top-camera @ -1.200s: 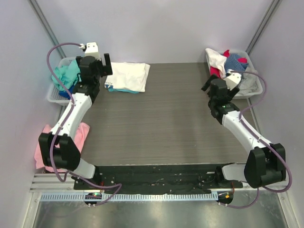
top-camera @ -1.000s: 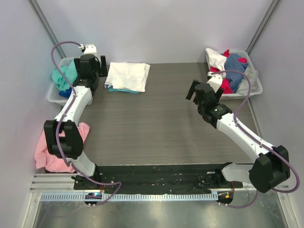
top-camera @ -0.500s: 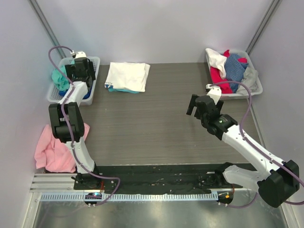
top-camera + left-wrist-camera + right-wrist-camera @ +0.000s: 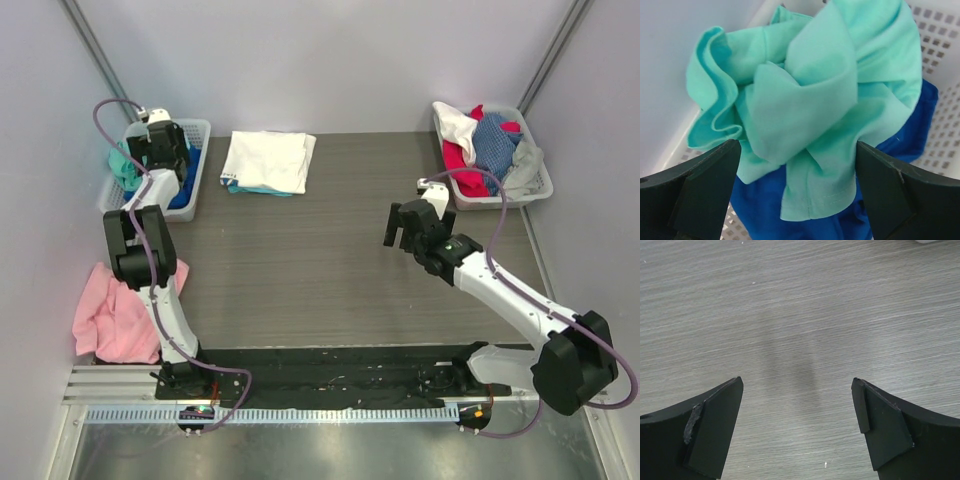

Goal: Fold and stack the t-shirts
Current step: Grab the tshirt from the pile

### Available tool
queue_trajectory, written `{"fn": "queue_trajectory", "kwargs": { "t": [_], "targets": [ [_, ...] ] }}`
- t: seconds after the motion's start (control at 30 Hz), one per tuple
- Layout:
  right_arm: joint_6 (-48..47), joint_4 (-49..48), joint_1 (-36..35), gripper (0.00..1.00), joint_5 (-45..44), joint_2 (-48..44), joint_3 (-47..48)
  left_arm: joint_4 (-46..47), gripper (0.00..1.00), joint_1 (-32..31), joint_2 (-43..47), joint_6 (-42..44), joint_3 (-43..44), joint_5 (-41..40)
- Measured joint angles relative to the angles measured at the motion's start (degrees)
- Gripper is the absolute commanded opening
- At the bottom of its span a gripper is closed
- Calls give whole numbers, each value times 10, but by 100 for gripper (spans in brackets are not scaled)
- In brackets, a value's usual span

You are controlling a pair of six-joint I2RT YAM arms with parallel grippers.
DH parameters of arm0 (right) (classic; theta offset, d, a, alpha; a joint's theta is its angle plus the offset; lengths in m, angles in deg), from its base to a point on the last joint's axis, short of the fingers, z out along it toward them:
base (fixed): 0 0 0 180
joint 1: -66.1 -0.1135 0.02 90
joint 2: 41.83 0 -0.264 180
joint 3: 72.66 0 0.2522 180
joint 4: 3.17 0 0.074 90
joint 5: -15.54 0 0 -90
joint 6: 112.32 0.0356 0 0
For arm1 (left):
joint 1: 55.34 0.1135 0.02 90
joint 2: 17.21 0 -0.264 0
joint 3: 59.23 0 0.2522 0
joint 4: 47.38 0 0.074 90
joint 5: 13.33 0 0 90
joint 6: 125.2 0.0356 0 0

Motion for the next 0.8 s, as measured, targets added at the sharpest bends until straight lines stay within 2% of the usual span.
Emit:
{"fn": "queue_trajectory", "kwargs": {
  "t": [0.2,0.27,0.3,0.33,0.37,0.4,0.43,0.8],
  "targets": [
    [-3,-12,0,100,11,34,3,17,99,18,0,0,3,1],
    [-3,-15,0,100,12,47,7,16,93,21,-4,-3,12,3],
    [-3,-16,0,100,13,54,9,16,87,22,-10,-5,22,3],
    [-3,-17,0,100,14,59,11,16,58,24,-19,-8,37,5],
    [-2,-17,0,100,14,61,12,16,39,24,-25,-12,45,5],
    [-2,-17,0,100,15,64,15,17,9,25,-32,-16,52,8],
    [-2,-18,0,100,16,67,17,16,0,26,-36,-21,56,9],
    [3,-26,0,100,21,71,24,5,0,27,-44,-68,41,27]
  ]
}}
